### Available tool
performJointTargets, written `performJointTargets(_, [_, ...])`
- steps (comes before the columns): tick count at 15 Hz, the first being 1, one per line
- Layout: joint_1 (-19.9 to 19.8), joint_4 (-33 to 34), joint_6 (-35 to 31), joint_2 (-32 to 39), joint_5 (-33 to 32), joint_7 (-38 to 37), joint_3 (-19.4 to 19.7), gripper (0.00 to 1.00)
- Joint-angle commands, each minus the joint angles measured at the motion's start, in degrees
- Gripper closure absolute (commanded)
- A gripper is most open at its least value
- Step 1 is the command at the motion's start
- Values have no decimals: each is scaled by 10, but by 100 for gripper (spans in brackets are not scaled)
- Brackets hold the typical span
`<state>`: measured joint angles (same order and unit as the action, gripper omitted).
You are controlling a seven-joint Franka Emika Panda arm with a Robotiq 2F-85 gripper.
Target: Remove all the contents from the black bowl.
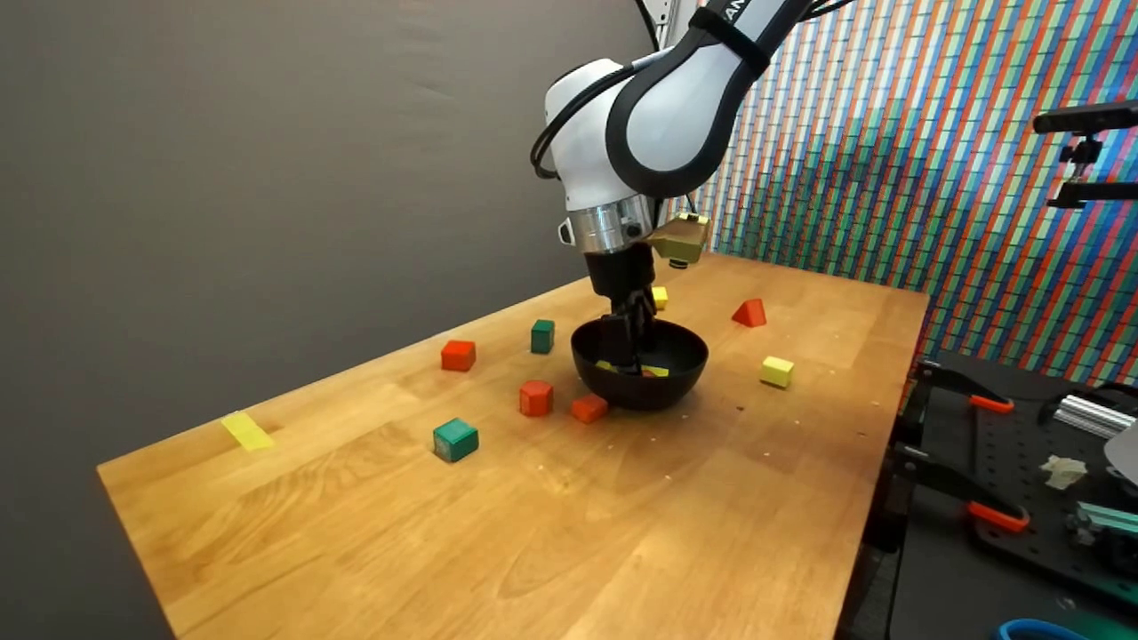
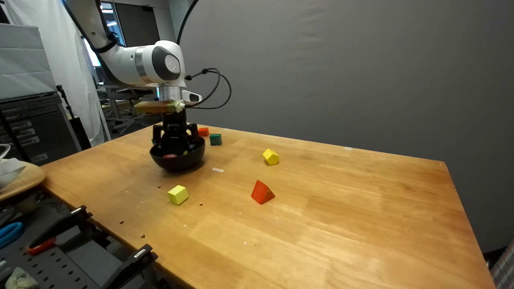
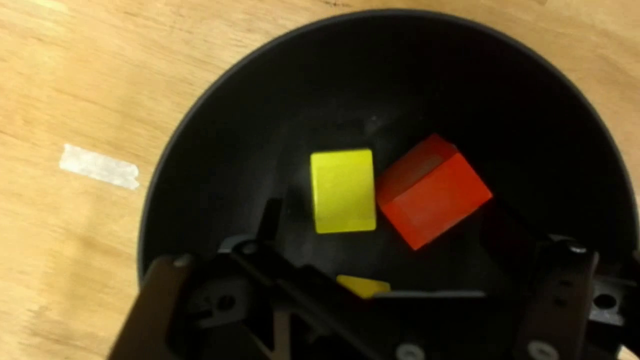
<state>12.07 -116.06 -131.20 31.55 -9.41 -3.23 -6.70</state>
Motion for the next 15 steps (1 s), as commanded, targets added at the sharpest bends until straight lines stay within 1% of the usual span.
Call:
performJointTargets(1, [19, -17, 54, -27, -16, -11, 6, 0])
performJointTargets(2, [25, -19, 70, -29, -22, -21, 9, 5])
performJointTargets(3, [26, -21, 81, -30, -23, -23, 7, 26])
performJointTargets(5, [24, -23, 83, -29, -25, -17, 5, 30])
performJointTargets(6, [18, -26, 65, -27, -24, -2, 2, 36])
performJointTargets(7, [16, -30, 44, -26, -25, 0, 1, 47])
performJointTargets(8, [7, -30, 21, -22, -12, 11, -5, 55])
performJointTargets(9, [6, -32, 1, -20, -13, 16, -5, 61])
performJointTargets(10, [3, -33, -15, -18, -7, 23, -8, 70])
performJointTargets(11, [2, -35, -23, -20, -7, 25, -8, 76])
performJointTargets(13, [-4, -43, -45, -26, 1, 35, -12, 92])
performJointTargets(15, [-9, -55, -69, -35, 10, 44, -15, 96])
